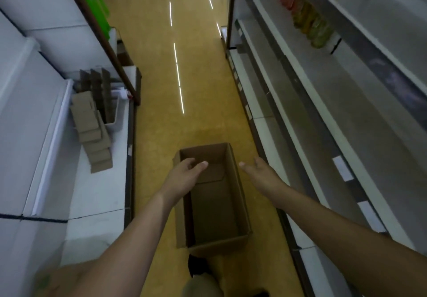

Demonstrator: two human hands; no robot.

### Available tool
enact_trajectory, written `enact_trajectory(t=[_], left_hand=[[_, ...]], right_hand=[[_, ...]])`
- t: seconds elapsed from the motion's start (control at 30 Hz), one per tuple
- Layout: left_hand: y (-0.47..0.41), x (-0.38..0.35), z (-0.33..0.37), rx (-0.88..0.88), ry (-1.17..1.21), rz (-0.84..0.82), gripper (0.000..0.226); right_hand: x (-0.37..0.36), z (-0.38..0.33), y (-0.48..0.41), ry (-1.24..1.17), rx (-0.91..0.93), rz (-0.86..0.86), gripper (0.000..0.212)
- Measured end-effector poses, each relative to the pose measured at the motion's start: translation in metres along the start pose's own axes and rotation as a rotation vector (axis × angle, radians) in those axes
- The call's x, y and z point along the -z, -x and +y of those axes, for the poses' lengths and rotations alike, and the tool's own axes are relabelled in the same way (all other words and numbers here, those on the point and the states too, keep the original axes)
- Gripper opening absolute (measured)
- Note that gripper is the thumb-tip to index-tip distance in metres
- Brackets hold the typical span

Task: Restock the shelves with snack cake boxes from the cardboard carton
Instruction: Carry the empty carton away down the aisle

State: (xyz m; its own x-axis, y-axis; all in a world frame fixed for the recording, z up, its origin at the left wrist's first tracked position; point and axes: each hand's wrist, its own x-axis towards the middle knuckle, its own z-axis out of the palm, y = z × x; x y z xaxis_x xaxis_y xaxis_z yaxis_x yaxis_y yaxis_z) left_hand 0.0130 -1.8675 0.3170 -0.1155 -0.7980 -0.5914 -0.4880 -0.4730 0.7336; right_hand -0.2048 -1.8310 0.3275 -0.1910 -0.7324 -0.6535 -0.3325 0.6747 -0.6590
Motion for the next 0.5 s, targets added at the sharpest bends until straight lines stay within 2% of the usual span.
enact_trajectory(t=[0.23, 0.5], left_hand=[[-0.043, 0.022, -0.028, 0.072, -0.029, -0.01, 0.071], [-0.096, 0.007, -0.07, 0.191, -0.014, 0.032, 0.069]], right_hand=[[-0.029, -0.004, -0.041, -0.011, -0.099, -0.012, 0.075], [-0.045, 0.014, -0.113, 0.012, -0.149, -0.069, 0.077]])
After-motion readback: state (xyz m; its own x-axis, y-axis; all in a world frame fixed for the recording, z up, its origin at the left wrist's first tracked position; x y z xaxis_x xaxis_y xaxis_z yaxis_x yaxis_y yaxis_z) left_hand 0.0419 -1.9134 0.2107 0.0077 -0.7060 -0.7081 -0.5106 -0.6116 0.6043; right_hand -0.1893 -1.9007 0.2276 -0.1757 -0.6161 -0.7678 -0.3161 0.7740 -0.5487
